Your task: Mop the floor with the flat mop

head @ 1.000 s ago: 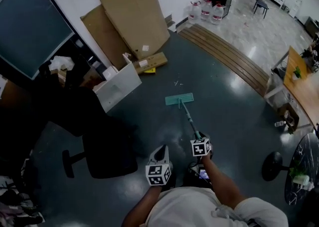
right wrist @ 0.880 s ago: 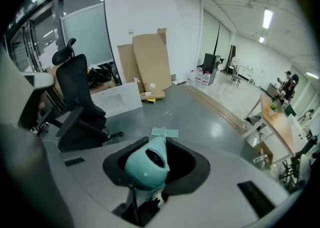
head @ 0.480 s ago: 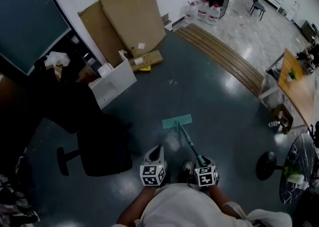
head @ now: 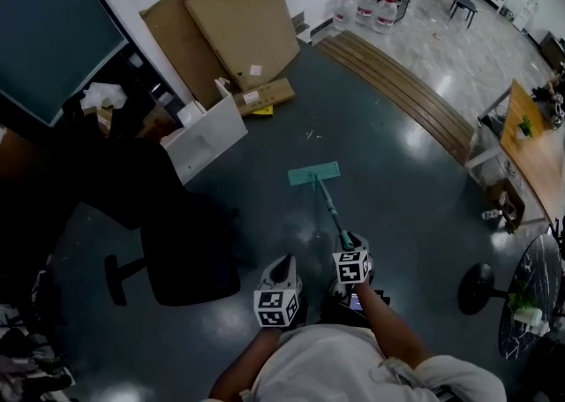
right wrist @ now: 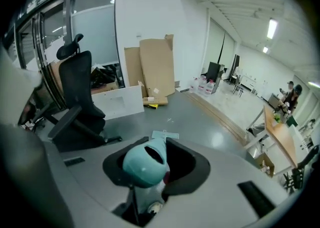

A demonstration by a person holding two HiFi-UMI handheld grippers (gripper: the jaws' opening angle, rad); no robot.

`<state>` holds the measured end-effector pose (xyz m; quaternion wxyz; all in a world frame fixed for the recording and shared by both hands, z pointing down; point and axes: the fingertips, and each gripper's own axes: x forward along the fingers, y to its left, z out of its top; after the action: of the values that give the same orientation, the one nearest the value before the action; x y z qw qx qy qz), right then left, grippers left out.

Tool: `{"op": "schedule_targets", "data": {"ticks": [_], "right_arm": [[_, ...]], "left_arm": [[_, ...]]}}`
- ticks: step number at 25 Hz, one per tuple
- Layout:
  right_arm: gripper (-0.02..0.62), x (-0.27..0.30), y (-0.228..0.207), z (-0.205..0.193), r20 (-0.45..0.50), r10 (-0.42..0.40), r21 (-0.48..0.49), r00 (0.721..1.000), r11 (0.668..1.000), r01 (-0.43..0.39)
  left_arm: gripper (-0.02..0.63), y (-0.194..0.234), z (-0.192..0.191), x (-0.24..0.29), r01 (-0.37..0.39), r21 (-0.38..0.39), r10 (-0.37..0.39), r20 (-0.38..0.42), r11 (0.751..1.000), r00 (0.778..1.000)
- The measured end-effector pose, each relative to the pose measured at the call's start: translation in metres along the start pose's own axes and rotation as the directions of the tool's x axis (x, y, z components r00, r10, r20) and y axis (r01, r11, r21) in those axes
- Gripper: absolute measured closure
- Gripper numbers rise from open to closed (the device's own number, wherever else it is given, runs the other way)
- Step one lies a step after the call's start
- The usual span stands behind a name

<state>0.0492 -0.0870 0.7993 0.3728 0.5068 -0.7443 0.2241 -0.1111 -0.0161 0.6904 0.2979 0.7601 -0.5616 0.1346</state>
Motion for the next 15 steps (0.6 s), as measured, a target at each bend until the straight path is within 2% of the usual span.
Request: {"op": "schedule_targets", "data": {"ticks": [4,8,12,15], "right_arm": [[0.483,0.082,-0.012,0.048,-0.004,-0.033,0.004,0.999,0.999,0.033],[0.483,0.13,-0.018,0.069,-0.055,-0.047,-0.001,0.997,0.999,0.047],[0.483,0.119,-0.014,0.067,-0.064,-0.047,0.008,0.997,0.999,0.048],[0.483,0.081,-0.005,0.044,-0.078,-0.034,-0.006,0.996,0.999,0.034]], "left_arm": [[0.6,0.006,-0.006,0.001,-0.013,-0.011,0.013,-0.008,1.0,1.0],[0.601,0.016,-0.011,-0.009,-0.041,-0.011,0.041,-0.021,0.999,0.999],[0.6,0.026,-0.008,-0.021,-0.055,-0.023,0.054,-0.009,0.998,0.998],[0.601,0.029,-0.008,-0.026,-0.049,-0.043,0.049,-0.005,0.998,0.999]]}}
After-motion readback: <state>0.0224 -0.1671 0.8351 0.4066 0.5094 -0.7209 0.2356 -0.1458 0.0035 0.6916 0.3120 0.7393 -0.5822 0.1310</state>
